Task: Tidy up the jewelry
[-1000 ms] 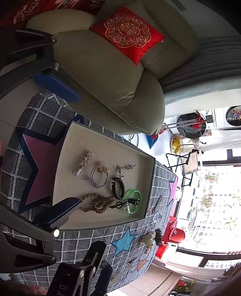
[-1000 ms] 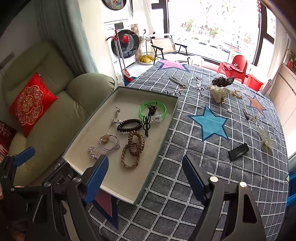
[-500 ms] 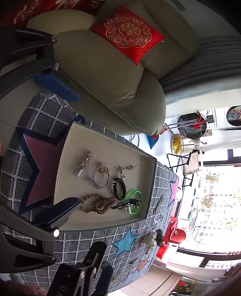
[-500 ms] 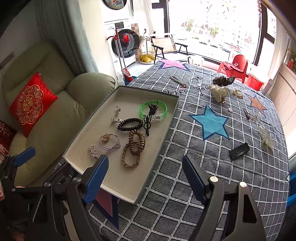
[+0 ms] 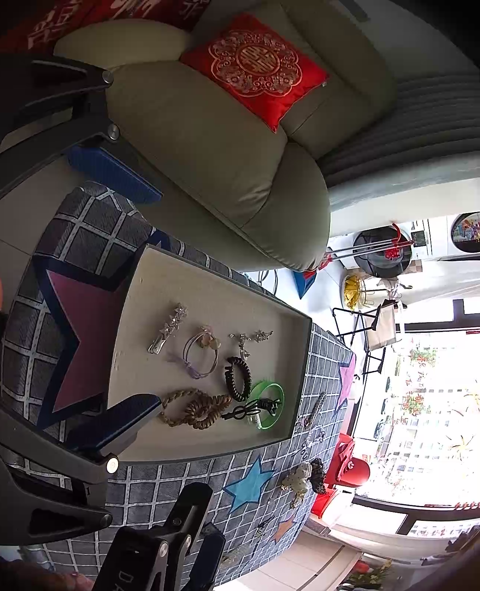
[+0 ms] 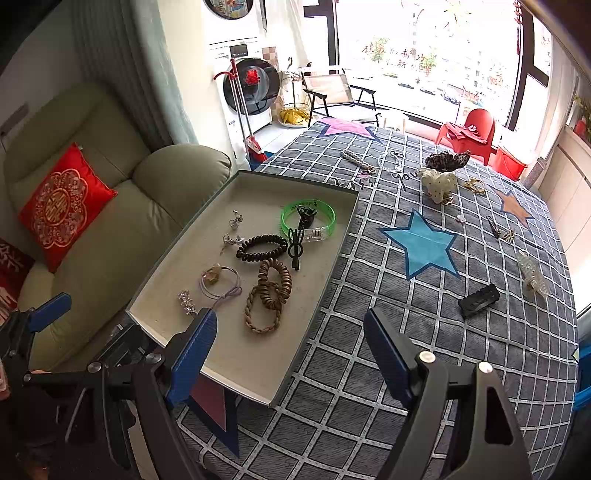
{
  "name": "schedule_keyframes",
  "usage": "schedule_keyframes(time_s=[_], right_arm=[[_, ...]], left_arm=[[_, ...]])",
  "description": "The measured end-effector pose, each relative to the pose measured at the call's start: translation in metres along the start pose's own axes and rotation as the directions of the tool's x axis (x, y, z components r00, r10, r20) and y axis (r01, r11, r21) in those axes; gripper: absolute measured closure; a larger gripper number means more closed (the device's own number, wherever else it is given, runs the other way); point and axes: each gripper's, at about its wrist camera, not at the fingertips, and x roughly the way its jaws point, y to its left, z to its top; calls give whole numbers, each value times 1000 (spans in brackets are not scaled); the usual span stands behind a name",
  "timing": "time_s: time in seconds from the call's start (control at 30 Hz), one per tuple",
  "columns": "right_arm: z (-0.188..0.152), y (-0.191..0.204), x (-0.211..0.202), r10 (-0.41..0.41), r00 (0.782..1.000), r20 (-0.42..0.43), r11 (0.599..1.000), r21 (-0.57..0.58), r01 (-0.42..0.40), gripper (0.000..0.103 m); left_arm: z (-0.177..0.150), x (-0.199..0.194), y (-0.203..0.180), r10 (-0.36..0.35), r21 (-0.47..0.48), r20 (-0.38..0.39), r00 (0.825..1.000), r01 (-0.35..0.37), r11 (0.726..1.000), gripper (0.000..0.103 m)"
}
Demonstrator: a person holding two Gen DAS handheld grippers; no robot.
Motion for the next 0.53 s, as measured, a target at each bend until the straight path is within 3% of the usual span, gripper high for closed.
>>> schedule_keyframes(time_s=[0.53], right_arm=[[-1,1,0,3,1000,-1,1000,1,-3,19]], left_arm=[[-1,1,4,19,-7,3,1000,-19,1000,0]])
